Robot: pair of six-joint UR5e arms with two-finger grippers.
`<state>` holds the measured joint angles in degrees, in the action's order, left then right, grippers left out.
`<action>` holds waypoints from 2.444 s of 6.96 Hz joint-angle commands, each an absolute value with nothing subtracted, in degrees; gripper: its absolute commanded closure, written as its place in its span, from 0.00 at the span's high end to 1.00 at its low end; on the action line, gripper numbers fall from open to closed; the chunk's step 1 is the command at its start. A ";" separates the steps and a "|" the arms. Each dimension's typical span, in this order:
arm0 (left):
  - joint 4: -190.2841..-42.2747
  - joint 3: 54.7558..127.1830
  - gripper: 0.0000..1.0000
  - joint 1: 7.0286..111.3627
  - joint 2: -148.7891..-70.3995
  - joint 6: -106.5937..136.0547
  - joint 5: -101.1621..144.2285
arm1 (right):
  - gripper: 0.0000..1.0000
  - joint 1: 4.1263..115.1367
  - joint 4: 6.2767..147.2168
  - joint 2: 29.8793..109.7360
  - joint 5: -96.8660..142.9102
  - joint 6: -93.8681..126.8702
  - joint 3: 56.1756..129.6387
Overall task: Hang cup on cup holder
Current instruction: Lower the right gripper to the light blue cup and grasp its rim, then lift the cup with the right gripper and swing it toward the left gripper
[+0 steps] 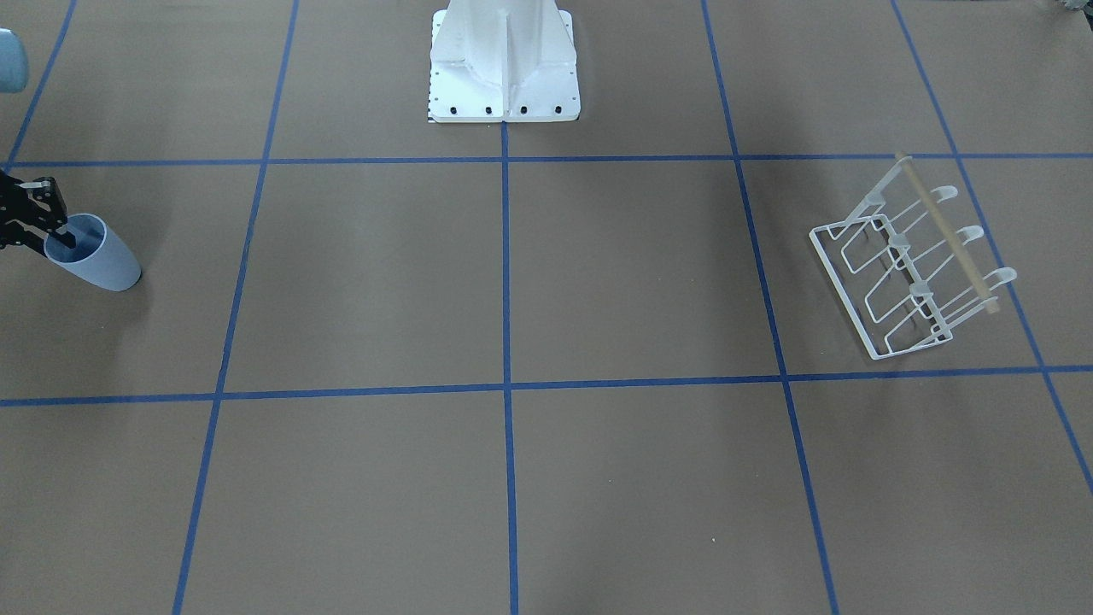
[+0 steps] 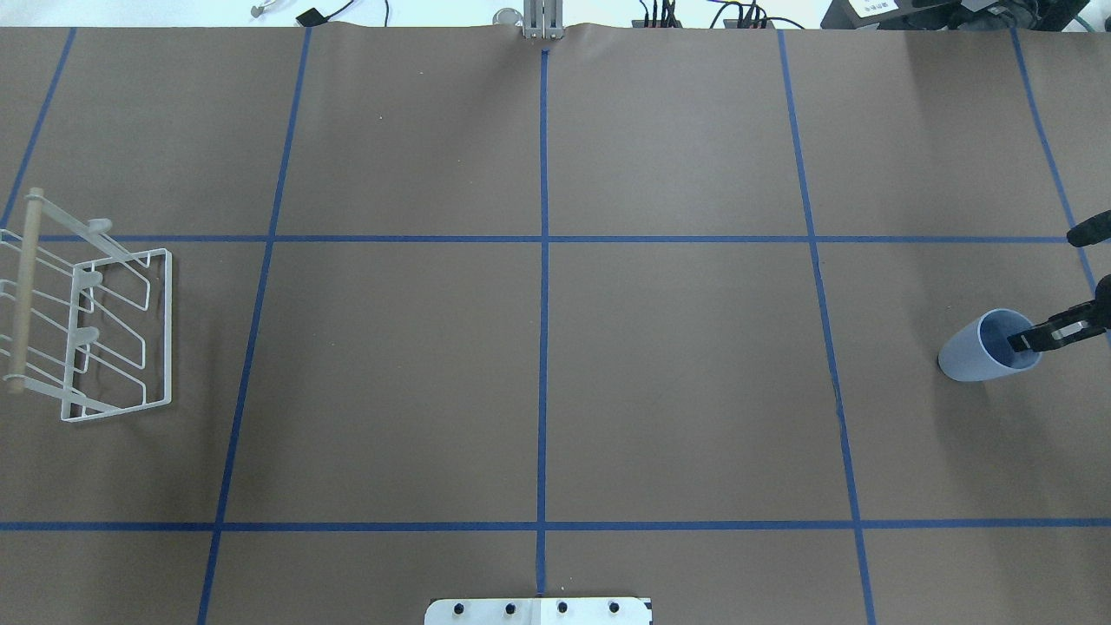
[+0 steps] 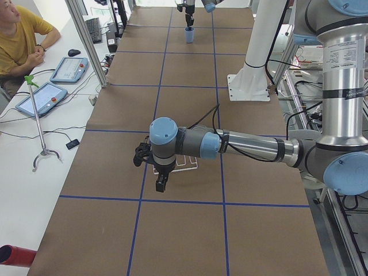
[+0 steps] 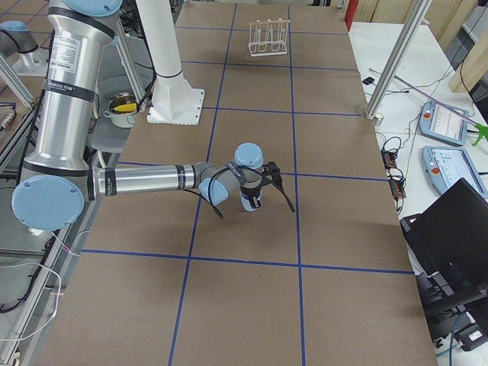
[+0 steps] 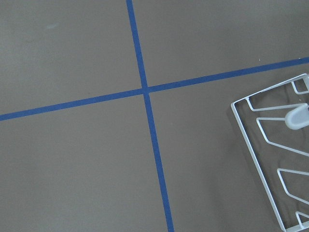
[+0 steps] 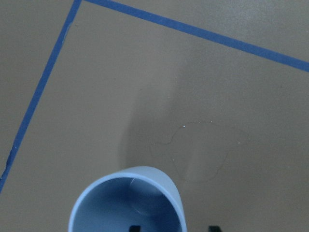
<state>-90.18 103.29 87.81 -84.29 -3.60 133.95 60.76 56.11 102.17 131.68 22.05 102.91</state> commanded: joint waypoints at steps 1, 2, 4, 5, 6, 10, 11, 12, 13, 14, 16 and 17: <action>-90.18 103.27 0.99 87.80 -84.29 -3.60 133.95 | 0.00 60.82 56.16 101.78 131.48 21.62 103.36; -90.18 103.36 0.99 87.80 -84.29 -3.60 133.95 | 0.00 62.82 56.08 100.91 132.09 21.53 103.45; -90.70 105.19 0.99 87.89 -84.99 -3.60 133.77 | 0.00 68.01 56.16 95.74 134.72 22.41 103.01; -93.40 106.77 0.99 87.80 -85.08 -3.78 133.77 | 0.00 69.33 56.25 93.02 134.82 25.11 102.92; -100.56 106.18 0.99 87.72 -86.73 -3.78 133.42 | 0.00 69.35 56.08 88.99 134.91 31.92 102.83; -118.43 105.03 0.99 87.02 -89.73 1.01 139.44 | 0.00 69.17 54.68 76.73 136.41 51.90 107.72; -120.74 105.64 0.99 84.14 -92.78 8.10 141.57 | 0.00 69.17 47.36 76.90 136.41 56.55 108.28; -125.37 105.47 0.99 82.46 -94.29 17.22 144.46 | 0.00 68.73 36.84 76.82 136.32 66.09 107.93; -129.60 105.64 0.99 80.35 -96.13 27.49 146.93 | 0.00 67.34 26.65 76.73 135.88 74.19 107.58; -133.73 105.38 0.98 78.85 -98.41 37.78 150.43 | 0.00 65.58 19.93 76.73 134.92 79.66 107.58; -141.46 105.38 0.90 72.20 -104.12 54.67 152.75 | 0.00 58.58 11.20 76.73 127.13 83.30 107.58; -144.29 105.29 0.87 69.90 -107.11 62.59 152.41 | 0.00 53.66 5.85 76.73 121.35 86.37 107.49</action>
<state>-140.31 105.38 73.15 -103.63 52.79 152.28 59.05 12.09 76.73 127.56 83.00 107.56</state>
